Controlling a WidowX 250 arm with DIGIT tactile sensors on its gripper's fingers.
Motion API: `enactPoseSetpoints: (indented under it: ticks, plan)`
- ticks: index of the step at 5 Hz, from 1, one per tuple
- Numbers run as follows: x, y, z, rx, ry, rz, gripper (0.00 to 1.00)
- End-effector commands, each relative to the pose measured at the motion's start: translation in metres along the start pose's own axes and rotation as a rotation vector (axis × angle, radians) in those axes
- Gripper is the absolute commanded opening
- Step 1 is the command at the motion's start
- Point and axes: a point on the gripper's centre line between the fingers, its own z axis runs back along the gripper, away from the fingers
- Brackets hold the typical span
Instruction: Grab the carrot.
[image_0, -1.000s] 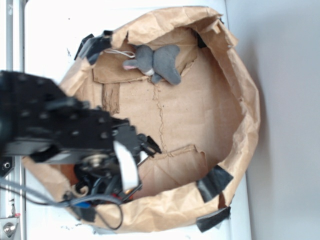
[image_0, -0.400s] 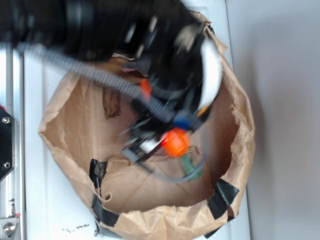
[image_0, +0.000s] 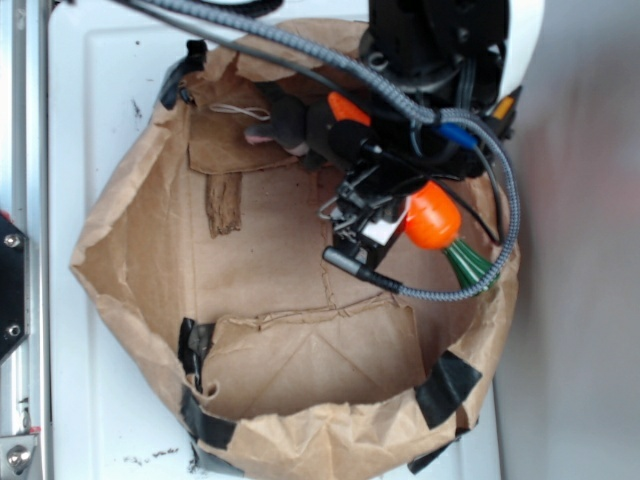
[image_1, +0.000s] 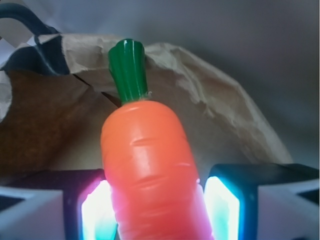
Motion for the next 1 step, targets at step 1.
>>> enactPoseSetpoints:
  ticks: [1]
  plan:
    - [-0.0195,-0.0226,0.0648,0.198,-0.044,0.114,0.0]
